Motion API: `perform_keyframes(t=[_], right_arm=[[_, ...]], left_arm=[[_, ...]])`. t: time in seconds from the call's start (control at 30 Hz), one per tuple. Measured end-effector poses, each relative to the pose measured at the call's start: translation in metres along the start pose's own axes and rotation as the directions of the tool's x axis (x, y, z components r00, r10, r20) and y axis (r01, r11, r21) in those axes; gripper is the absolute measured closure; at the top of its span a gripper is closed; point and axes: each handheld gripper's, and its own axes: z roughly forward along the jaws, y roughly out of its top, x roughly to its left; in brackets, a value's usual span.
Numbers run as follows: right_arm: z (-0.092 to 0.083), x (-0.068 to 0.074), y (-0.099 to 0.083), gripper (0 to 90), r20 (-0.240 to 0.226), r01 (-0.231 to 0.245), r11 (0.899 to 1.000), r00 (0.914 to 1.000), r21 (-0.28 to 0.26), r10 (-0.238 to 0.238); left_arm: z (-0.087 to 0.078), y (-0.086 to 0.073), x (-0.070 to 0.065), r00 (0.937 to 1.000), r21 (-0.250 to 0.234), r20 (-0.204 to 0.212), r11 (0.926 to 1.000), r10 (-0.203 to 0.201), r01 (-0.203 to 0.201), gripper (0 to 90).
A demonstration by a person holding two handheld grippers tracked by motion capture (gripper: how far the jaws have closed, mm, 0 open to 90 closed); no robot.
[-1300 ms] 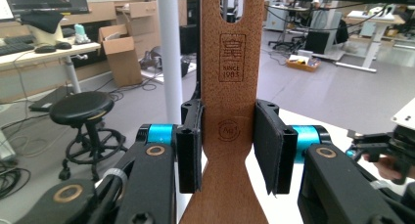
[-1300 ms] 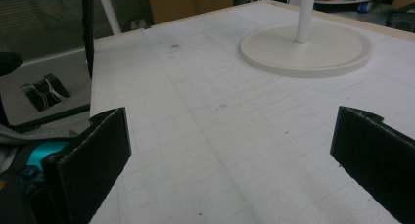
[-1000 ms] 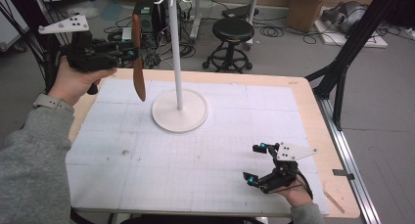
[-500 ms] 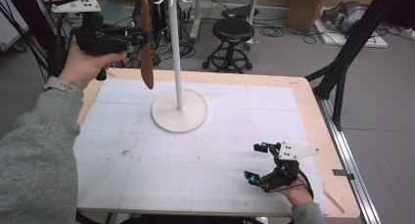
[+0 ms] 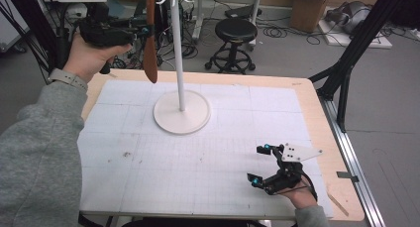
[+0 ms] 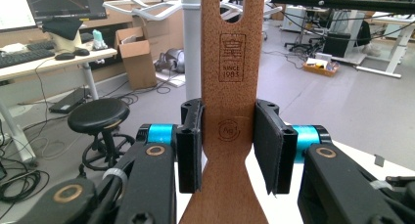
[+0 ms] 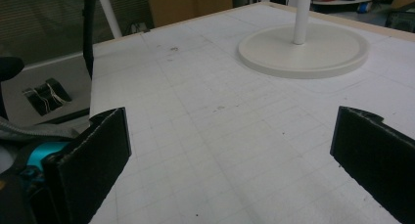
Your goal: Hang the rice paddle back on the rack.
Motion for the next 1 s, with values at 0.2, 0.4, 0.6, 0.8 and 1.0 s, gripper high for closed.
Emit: perform_keyframes(t=[0.2, 0.4, 0.6, 0.8, 1.0], right_arm=[[0.000, 0.000, 0.000, 0.0, -0.003, 0.000, 1.000, 1.0000, 0.000, 0.000], [0.000, 0.000, 0.000, 0.0, -0.002, 0.005, 1.000, 1.0000, 0.000, -0.005], [0.000, 0.000, 0.000, 0.0, -0.001, 0.002, 1.000, 1.0000, -0.003, -0.002], [0.000, 0.000, 0.000, 0.0, 0.000, 0.002, 1.000, 1.0000, 0.001, -0.002], [-0.001, 0.000, 0.000, 0.0, -0.001, 0.002, 1.000, 1.0000, -0.001, -0.002]], left_arm=[[0.005, 0.000, -0.002, 0.9999, 0.022, -0.015, 0.9997, 0.004, -0.004, 65.1], [0.009, -0.001, -0.003, 0.9990, 0.031, -0.044, 0.9995, 0.006, -0.004, 65.0], [0.010, -0.001, 0.001, 0.9990, 0.030, -0.045, 0.9995, -0.003, 0.004, 65.0], [0.013, -0.002, 0.002, 0.9991, 0.026, -0.038, 0.9995, -0.018, 0.019, 65.0], [0.017, -0.003, 0.002, 0.9993, 0.028, -0.029, 0.9993, -0.024, 0.024, 65.0]])
